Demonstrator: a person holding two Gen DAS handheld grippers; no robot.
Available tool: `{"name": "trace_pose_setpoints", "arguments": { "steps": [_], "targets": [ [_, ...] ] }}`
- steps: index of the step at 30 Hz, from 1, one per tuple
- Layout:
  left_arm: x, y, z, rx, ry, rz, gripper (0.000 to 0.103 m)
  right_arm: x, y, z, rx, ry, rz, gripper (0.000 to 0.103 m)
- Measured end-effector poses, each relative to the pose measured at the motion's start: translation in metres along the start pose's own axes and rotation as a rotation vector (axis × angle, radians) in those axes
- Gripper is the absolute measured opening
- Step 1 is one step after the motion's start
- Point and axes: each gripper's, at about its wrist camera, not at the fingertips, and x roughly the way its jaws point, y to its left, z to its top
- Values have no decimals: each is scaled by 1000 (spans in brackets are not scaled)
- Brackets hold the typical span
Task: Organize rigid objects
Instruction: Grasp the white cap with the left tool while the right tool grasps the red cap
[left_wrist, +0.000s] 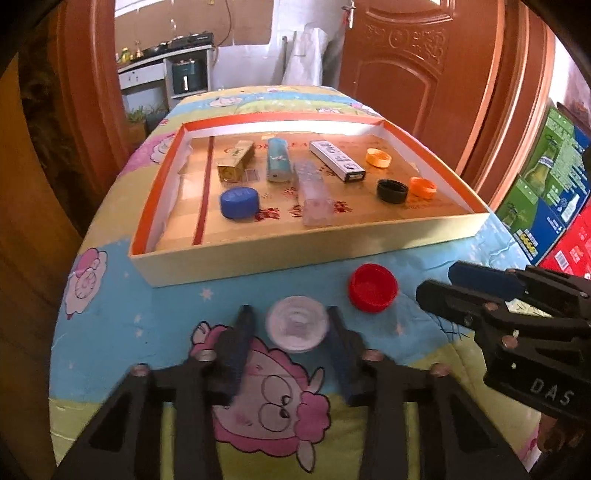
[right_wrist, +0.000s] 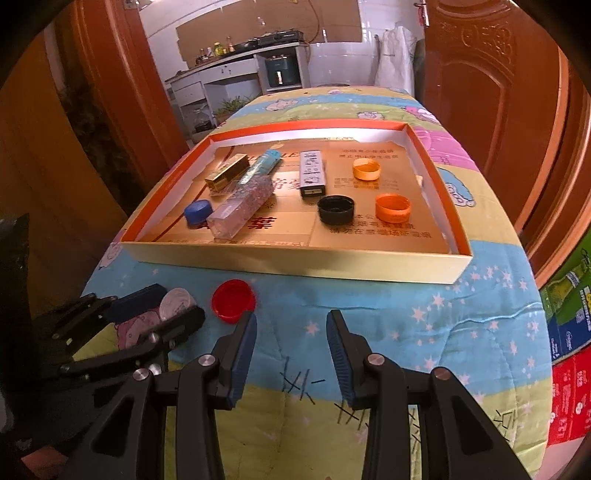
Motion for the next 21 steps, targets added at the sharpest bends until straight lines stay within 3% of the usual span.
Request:
{"name": "trace_pose_setpoints", "arguments": {
  "steps": [5,7,16,17,19,21],
  "targets": [
    [-4,11,0,-19,-5,6,31,5,14,0,-64,0,72,44],
    [-5,15,-1,-28,-5,12,31,9,21,2,-104,2,55,48],
    [-8,28,-2,-61,-1,27,30,33,37,12,-179,17,-20,48],
    [-8,28,-2,-61,-2,28,30,34,38,11,-189,21,-26,47],
    [-8,28,-3,-66,-2,27,30,32,40,10,-196,19,-25,30],
    [-8,28,-3,-70,0,26,30,32,39,10,-184,22,-23,30]
  ]
}}
